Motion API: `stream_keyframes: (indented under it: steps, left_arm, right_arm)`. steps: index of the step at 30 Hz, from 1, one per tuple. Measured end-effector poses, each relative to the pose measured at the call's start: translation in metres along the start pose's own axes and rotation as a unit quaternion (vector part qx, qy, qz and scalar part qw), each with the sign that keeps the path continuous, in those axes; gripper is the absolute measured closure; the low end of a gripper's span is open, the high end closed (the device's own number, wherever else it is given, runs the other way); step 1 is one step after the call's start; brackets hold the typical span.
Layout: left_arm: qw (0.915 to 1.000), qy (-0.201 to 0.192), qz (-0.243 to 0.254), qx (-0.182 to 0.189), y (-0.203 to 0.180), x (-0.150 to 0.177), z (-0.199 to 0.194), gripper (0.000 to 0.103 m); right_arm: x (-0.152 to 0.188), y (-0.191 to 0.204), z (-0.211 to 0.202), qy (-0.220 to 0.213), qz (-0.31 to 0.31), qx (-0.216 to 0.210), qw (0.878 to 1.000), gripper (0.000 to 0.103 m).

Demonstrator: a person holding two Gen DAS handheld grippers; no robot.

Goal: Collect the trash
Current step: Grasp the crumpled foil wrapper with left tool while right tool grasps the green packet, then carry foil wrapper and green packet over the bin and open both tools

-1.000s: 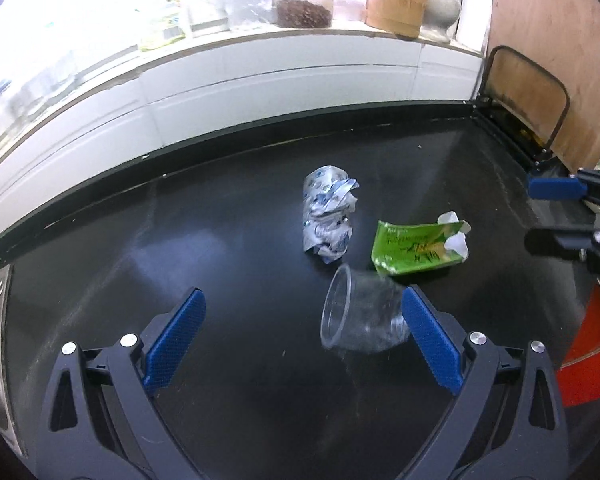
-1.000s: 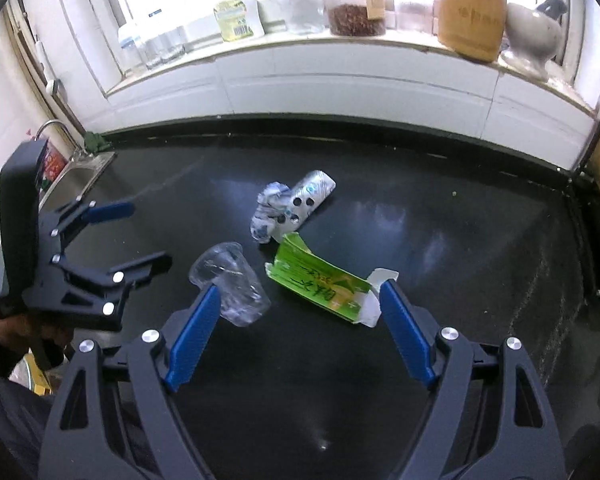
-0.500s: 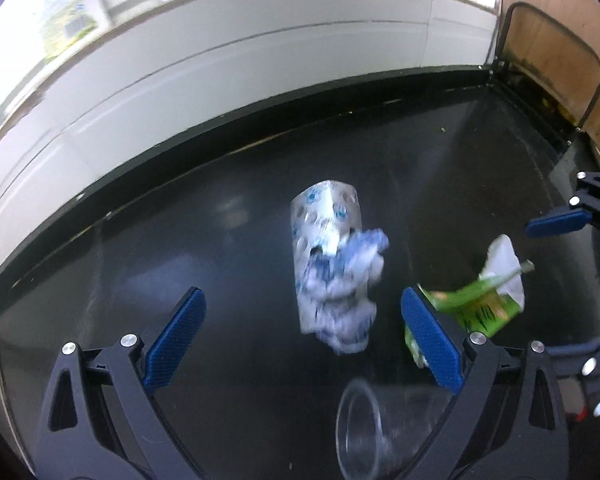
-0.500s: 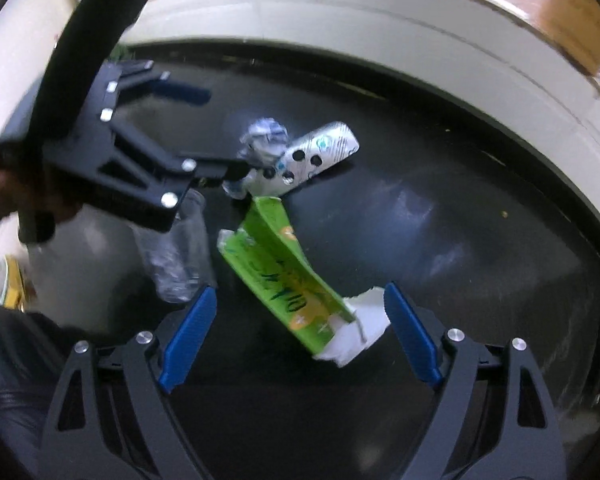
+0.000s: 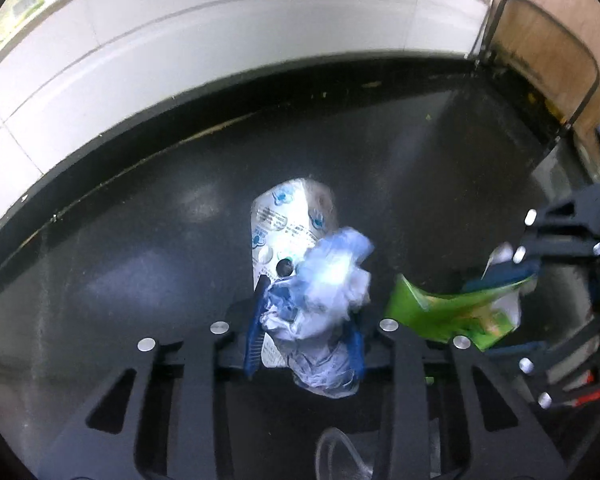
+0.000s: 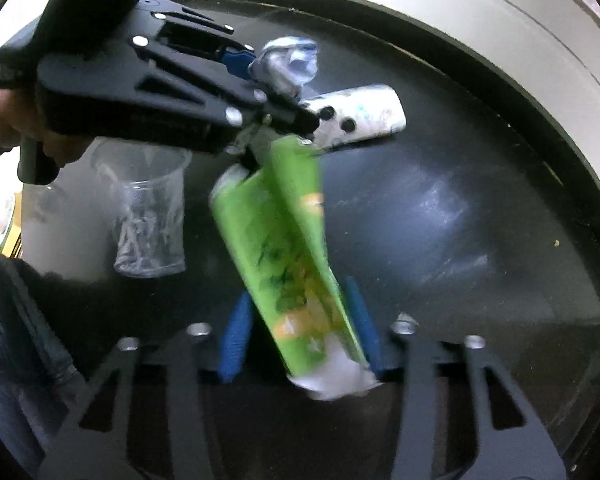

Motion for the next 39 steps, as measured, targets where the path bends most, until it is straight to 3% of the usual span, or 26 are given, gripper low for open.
stream_keyframes:
  steps: [3,12,20,26,33,36,39]
  left_arm:
    - [0.9998,-0.019,-0.006,-0.002,-0.002,0.002,-0.019,0.07]
    - [0.9979,-0.053,-0.033,-0.02,0.0,0.03,-0.07,0.07]
    - [0.9944,-0.071,-0.073,-0.031,0.011,0.086,-0.106,0.07]
    - [0.9902,-0.079,-0.106,-0.044,0.023,0.137,-0.129,0.07]
    - [0.9761,-0.099,-0.177,-0.079,0.06,0.214,-0.175,0.07]
    - [0.965,-0.102,-0.22,-0.101,0.084,0.259,-0.193,0.07]
    - [0.947,-0.098,-0.277,-0.131,0.111,0.321,-0.211,0.07]
  right_arm:
    - [0.005,-0.002,-0.011,-0.01,0.024,-0.008,1.0,0.074]
    - [0.013,0.001,-0.056,-0.06,0.105,-0.003,0.993,0.076]
    - [0.013,0.027,-0.079,-0.085,0.129,0.013,0.988,0.076]
    - [-0.003,0.061,-0.092,-0.105,0.112,0.024,0.988,0.076]
    - [-0.052,0.14,-0.113,-0.128,0.052,0.005,0.99,0.076]
    - [-0.084,0.194,-0.115,-0.137,0.004,-0.009,0.991,0.076]
    - [-0.113,0.252,-0.114,-0.139,-0.05,-0.031,0.989,0.076]
Point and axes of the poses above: each gripper's, at about its wrist camera, not at the fingertips, and z roughly the way its jaws point, y to its left, x to its underside, the point moved 4 cm from there along z, roughly the way its jaws point, and after that the axes turned 13 degrees about y, right-handed, at the moved point
